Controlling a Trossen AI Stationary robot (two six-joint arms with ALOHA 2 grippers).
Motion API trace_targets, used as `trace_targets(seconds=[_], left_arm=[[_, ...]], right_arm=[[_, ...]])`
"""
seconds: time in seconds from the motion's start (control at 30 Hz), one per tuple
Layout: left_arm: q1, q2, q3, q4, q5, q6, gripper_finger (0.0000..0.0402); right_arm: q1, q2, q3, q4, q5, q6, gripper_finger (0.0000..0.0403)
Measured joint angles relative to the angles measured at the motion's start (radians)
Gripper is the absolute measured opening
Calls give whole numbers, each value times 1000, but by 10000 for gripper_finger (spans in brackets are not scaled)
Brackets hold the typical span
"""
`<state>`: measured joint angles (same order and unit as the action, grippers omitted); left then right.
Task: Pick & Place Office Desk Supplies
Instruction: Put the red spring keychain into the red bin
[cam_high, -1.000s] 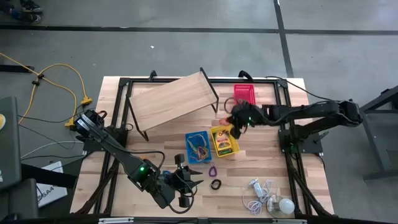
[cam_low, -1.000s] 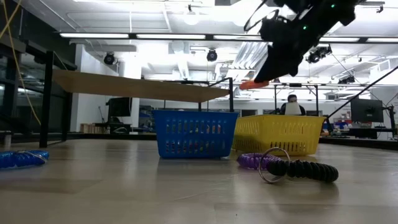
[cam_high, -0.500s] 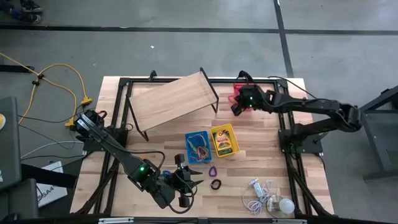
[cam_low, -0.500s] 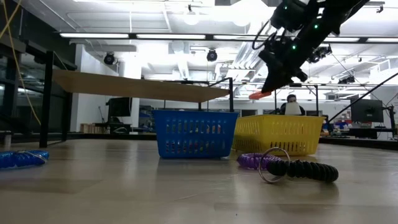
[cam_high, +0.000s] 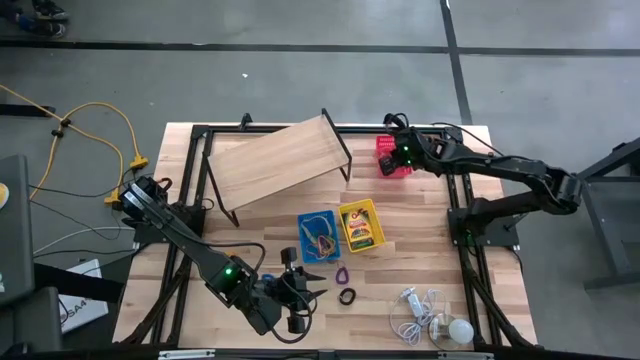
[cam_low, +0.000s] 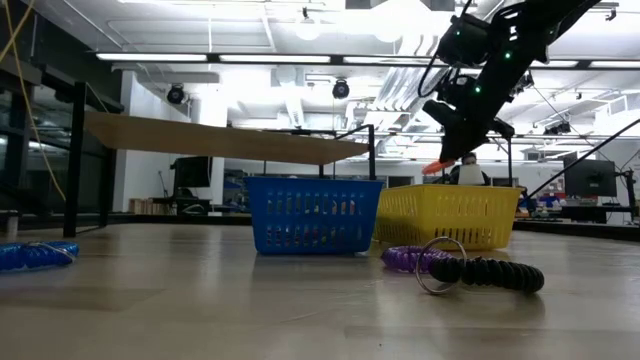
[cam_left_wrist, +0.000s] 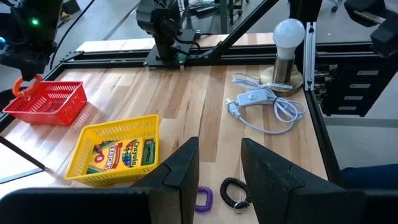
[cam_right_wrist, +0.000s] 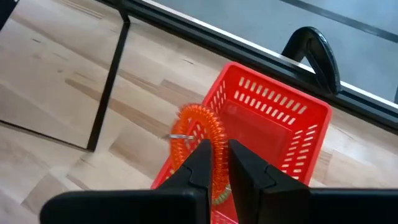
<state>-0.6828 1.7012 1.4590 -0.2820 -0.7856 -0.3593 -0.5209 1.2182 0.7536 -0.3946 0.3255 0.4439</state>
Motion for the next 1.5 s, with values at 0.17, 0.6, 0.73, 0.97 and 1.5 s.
trace_targets(seconds=[0.17, 0.6, 0.73, 0.97, 1.5], left_arm=[[0, 0, 0, 0, 0, 0, 113], [0, 0, 0, 0, 0, 0, 113], [0, 0, 0, 0, 0, 0, 113], [0, 0, 0, 0, 0, 0, 113], [0, 0, 0, 0, 0, 0, 113]], right_arm=[[1, 0, 0, -26, 16, -1, 28], [1, 120, 0, -96, 20, 24, 28], [1, 150, 0, -95, 27, 24, 28], [1, 160, 0, -95, 42, 24, 28], [1, 161, 0, -95, 47, 14, 32]])
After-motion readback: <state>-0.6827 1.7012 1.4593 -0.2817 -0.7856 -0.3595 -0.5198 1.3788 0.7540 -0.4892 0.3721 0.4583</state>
